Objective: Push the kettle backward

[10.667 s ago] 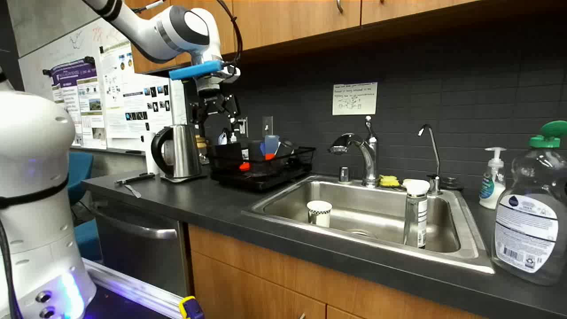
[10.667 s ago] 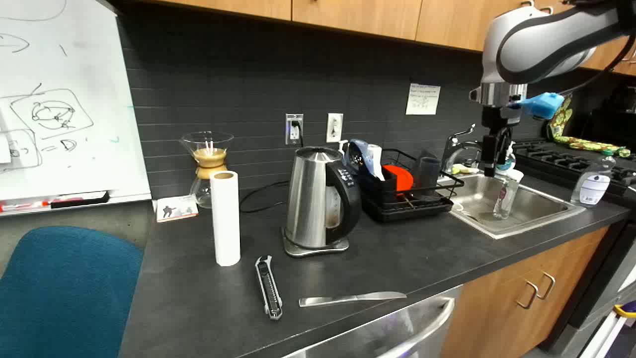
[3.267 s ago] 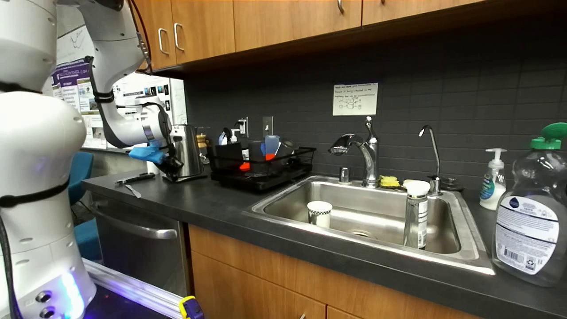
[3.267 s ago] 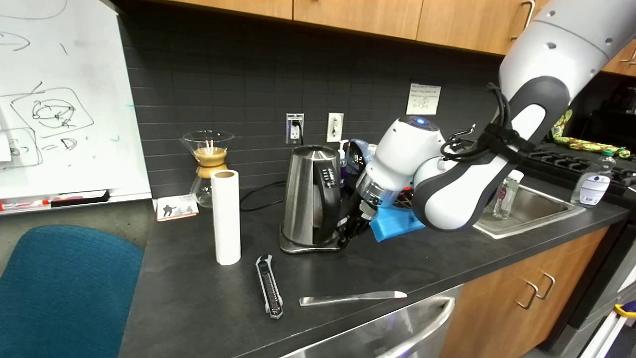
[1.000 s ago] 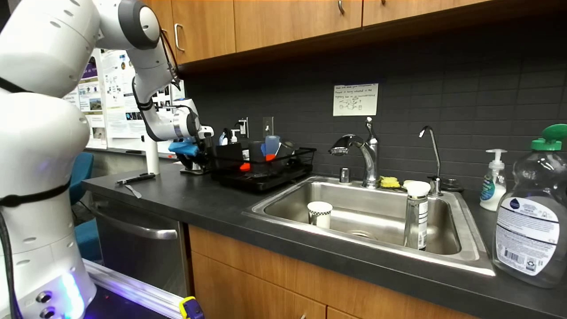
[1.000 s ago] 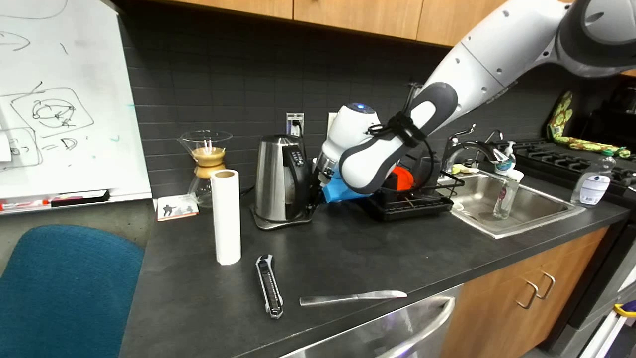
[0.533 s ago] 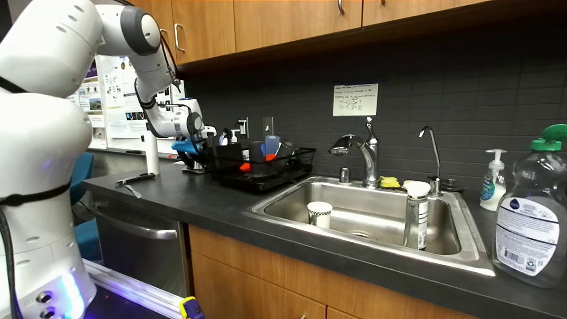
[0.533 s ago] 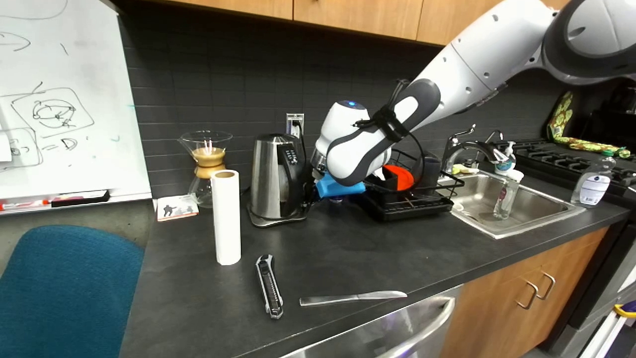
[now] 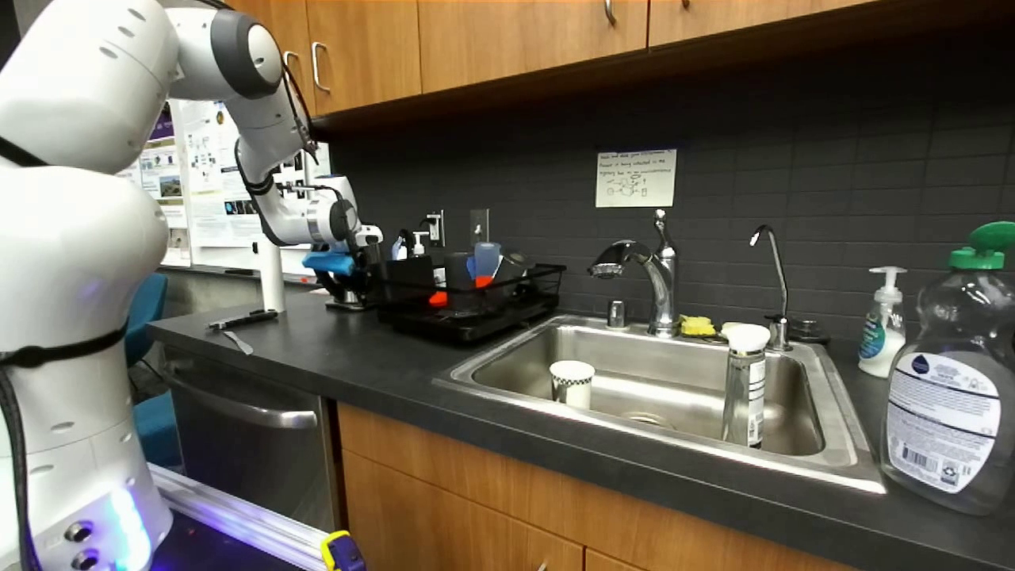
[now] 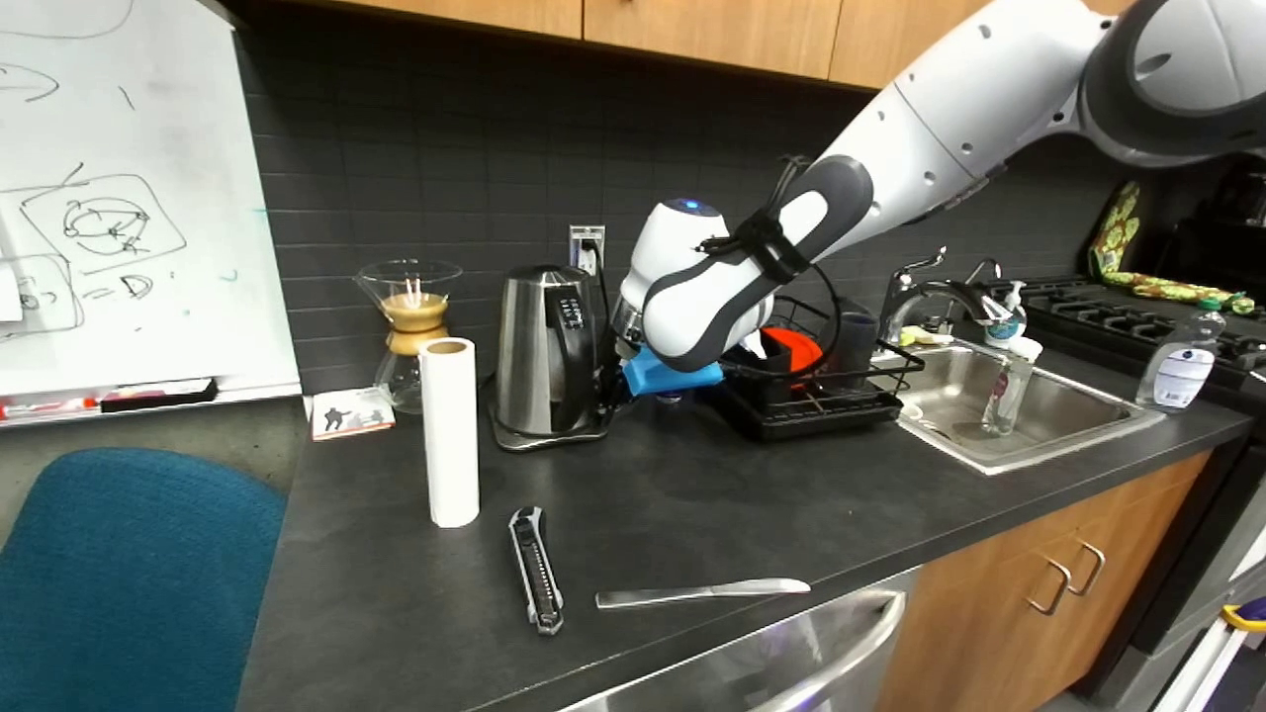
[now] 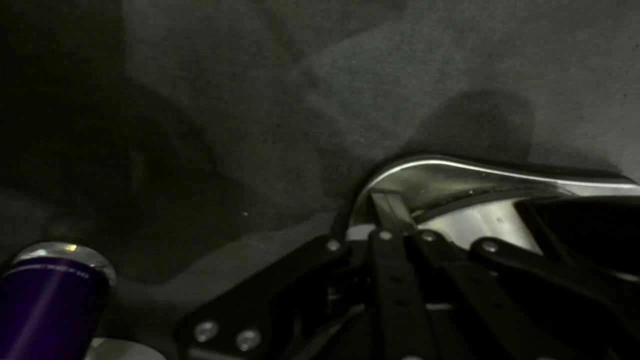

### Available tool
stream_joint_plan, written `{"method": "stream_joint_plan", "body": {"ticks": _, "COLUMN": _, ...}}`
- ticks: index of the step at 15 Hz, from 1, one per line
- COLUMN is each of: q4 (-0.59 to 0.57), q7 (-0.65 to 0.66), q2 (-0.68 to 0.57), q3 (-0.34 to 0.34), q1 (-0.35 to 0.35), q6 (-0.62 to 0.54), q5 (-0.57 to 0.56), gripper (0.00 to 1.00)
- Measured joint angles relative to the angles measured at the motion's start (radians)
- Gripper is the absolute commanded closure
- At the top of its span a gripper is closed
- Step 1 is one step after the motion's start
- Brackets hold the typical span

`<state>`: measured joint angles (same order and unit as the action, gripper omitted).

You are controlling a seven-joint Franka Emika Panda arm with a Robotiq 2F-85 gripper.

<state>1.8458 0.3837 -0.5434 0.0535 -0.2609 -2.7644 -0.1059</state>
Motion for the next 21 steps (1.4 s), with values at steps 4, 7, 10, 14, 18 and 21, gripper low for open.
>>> {"method": "stream_joint_plan", "body": {"ticks": 4, "q4": 0.027, "q7": 0.037, "q2": 0.019, "q3": -0.040, "q1": -0.066, "q6": 0.003, "q5": -0.002, "gripper": 1.00}}
{"method": "stream_joint_plan", "body": {"ticks": 7, "q4": 0.069, "q7": 0.098, "q2": 0.048, "q3": -0.073, "q1": -0.128, "q6": 0.017, "q5": -0.013, "gripper": 1.00}}
{"method": "stream_joint_plan", "body": {"ticks": 10, "q4": 0.122, "q7": 0.183, "q2": 0.094, "q3": -0.108, "q1": -0.187, "q6": 0.040, "q5": -0.052, "gripper": 1.00}}
{"method": "stream_joint_plan", "body": {"ticks": 14, "q4": 0.199, "q7": 0.284, "q2": 0.168, "q3": -0.117, "q1": -0.227, "q6": 0.065, "q5": -0.120, "gripper": 1.00}}
{"method": "stream_joint_plan", "body": {"ticks": 18, "q4": 0.274, "q7": 0.309, "q2": 0.245, "q3": -0.078, "q1": -0.225, "q6": 0.092, "q5": -0.131, "gripper": 1.00}}
{"method": "stream_joint_plan", "body": {"ticks": 21, "q4": 0.328, "q7": 0.308, "q2": 0.294, "q3": -0.032, "q1": -0.208, "q6": 0.100, "q5": -0.128, "gripper": 1.00}}
